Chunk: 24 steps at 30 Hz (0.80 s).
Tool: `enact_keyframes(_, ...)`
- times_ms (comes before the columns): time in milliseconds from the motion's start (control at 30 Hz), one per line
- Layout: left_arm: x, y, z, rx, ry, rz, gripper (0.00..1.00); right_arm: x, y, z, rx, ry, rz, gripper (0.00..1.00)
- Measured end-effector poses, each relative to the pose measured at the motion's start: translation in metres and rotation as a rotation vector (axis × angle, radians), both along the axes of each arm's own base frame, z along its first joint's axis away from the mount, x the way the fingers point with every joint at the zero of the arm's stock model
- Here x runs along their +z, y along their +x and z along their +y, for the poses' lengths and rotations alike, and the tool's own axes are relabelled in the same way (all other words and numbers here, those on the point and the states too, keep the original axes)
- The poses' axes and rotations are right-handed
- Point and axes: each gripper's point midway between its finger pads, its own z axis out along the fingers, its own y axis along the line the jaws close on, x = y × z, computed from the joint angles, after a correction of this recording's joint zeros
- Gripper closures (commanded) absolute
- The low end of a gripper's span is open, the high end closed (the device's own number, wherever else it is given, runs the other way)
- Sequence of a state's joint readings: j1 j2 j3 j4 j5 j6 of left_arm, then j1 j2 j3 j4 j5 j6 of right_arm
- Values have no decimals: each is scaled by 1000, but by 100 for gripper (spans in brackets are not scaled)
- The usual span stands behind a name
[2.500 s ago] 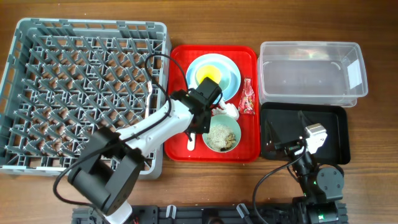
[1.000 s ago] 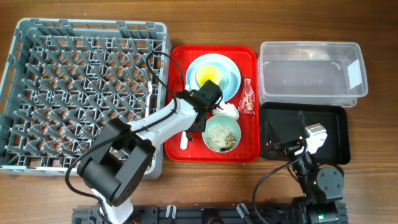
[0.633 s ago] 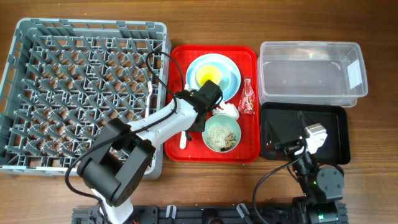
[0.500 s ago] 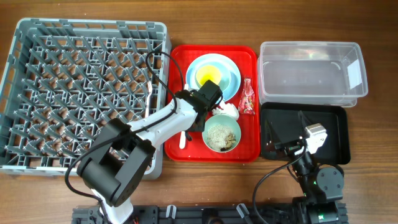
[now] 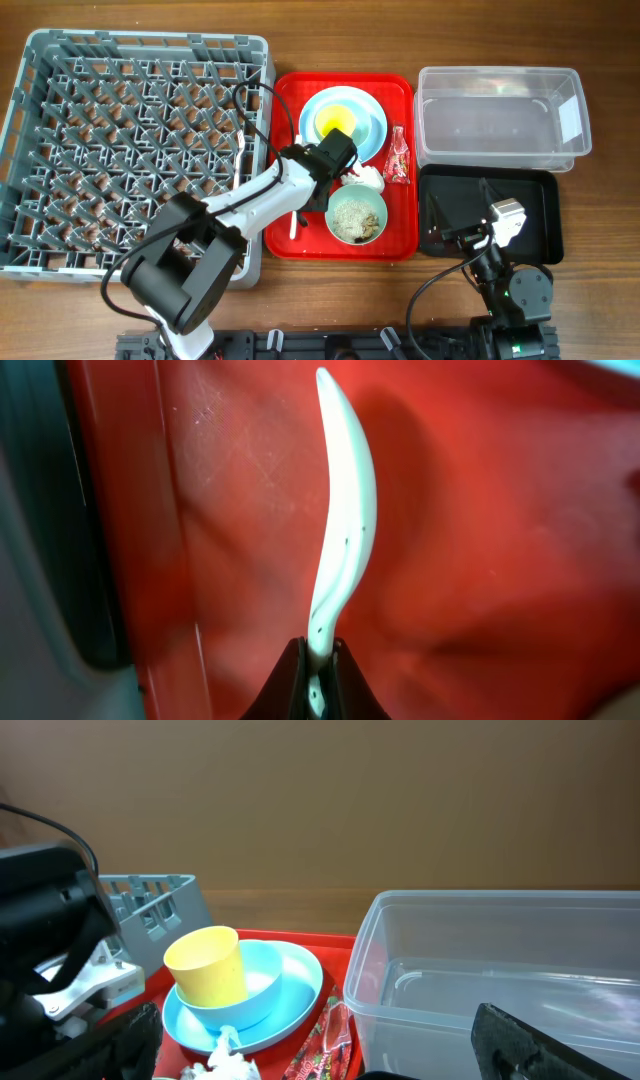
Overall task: Sort waste into correct bins and load items into the dishwasher rack
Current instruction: 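Lift the spoon with the left gripper and carry it to the rack, then insert the spoon into the rack beside the fork and release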
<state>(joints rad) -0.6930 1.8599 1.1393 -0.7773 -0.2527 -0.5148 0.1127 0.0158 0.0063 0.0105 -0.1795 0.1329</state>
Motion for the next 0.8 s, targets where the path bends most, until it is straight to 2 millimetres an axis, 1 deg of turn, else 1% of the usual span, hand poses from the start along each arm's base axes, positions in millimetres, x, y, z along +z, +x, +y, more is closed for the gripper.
enact_keyframes(67, 6, 0, -1, -1, -16, -9, 96, 0, 0, 0, 0, 0, 0, 0)
enact_keyframes(133, 19, 2, -4, -1, -45, -35, 96, 0, 0, 0, 0, 0, 0, 0)
enact_keyframes(233, 41, 3, -6, -2, -83, -78, 96, 0, 0, 0, 0, 0, 0, 0)
enact_keyframes(267, 50, 2, -5, -2, -97, -94, 96, 0, 0, 0, 0, 0, 0, 0)
enact_keyframes(300, 65, 3, -5, -2, -122, -124, 96, 0, 0, 0, 0, 0, 0, 0)
enact_keyframes(333, 71, 2, -5, -3, -130, -135, 96, 0, 0, 0, 0, 0, 0, 0)
enact_keyframes(467, 100, -2, 6, 13, -165, -178, 96, 0, 0, 0, 0, 0, 0, 0)
enact_keyframes(500, 110, -1, 11, 27, -177, -197, 96, 0, 0, 0, 0, 0, 0, 0)
enact_keyframes(567, 122, 0, 23, 55, -190, -220, 96, 0, 0, 0, 0, 0, 0, 0)
enact_keyframes(633, 134, 3, 41, 106, -199, -245, 96, 0, 0, 0, 0, 0, 0, 0)
enact_keyframes(733, 144, 8, 67, 171, -196, -270, 96, 0, 0, 0, 0, 0, 0, 0)
enact_keyframes(800, 146, 11, 82, 200, -185, -274, 96, 0, 0, 0, 0, 0, 0, 0)
